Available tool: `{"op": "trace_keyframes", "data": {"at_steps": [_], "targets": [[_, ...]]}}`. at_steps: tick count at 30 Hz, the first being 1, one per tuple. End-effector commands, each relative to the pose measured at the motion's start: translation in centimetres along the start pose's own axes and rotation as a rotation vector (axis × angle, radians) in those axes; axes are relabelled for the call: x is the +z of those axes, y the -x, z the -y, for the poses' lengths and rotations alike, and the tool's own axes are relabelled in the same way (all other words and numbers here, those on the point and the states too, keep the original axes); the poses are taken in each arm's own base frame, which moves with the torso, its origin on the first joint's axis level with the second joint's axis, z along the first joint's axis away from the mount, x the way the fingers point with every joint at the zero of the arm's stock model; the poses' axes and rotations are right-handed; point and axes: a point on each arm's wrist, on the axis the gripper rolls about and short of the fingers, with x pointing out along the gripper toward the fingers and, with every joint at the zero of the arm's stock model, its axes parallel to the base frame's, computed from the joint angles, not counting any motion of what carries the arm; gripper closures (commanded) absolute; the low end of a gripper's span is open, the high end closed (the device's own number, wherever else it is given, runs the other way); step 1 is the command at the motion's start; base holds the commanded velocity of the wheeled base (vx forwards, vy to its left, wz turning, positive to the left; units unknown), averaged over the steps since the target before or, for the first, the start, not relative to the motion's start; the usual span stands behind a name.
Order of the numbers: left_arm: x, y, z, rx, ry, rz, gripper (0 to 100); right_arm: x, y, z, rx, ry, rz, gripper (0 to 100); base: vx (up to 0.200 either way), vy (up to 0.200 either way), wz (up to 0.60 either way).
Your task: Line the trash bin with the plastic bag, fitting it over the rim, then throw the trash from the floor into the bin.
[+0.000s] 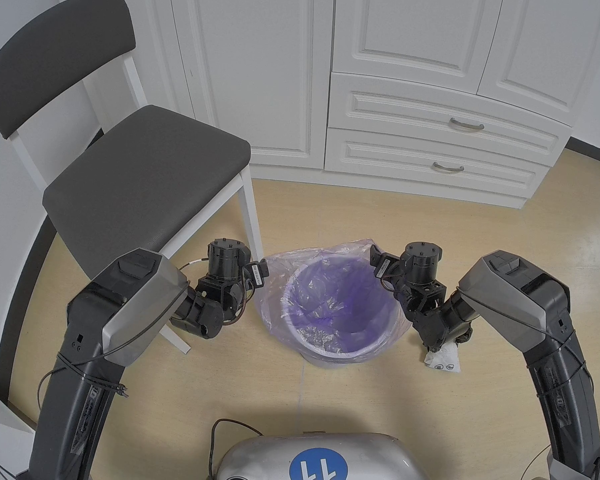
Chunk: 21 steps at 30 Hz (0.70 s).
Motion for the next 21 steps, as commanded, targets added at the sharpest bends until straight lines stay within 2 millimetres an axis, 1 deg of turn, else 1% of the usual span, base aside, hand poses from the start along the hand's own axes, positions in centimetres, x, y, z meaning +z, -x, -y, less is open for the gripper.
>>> {"op": "trace_keyframes", "data": {"at_steps": [1,4,6,9,11,13,17,18,19,21], "targets": [[-0.9,-0.7,-0.2,0.009,-0.002,-0.005,0,-0.9,-0.8,1.1,-0.02,0.003,-0.004,0,0.0,0.0,0.0],[-1.2,-0.7,-0.3,0.012,-0.006,-0.013,0,-0.7,-1.0,1.5,-0.028,0.002,-0.002,0,0.0,0.0,0.0],[-1.5,-0.8,-0.3,0.014,-0.012,-0.024,0,-0.5,-0.7,1.4,-0.027,0.007,-0.007,0,0.0,0.0,0.0],[-1.9,-0.7,-0.4,0.023,-0.023,-0.052,0,0.4,0.3,0.9,-0.017,0.018,-0.019,0,0.0,0.0,0.0],[-2.0,-0.6,-0.4,0.027,-0.028,-0.066,0,1.3,1.3,0.4,-0.004,0.022,-0.028,0,0.0,0.0,0.0],[-1.9,-0.5,-0.3,0.027,-0.029,-0.066,0,2.3,2.4,-0.6,0.022,0.02,-0.027,0,0.0,0.0,0.0],[-1.5,-0.1,-0.4,0.028,-0.03,-0.069,0,5.6,5.7,-2.2,0.092,0.02,-0.043,0,0.0,0.0,0.0],[-1.5,-0.1,-0.4,0.028,-0.03,-0.069,0,5.6,5.7,-2.2,0.092,0.02,-0.043,0,0.0,0.0,0.0],[-1.2,0.3,-0.4,0.027,-0.032,-0.071,0,7.9,7.6,-2.5,0.137,0.017,-0.055,0,0.0,0.0,0.0],[-1.0,0.6,-0.2,0.024,-0.035,-0.072,0,9.6,8.8,-2.1,0.159,0.02,-0.069,0,0.0,0.0,0.0]]}}
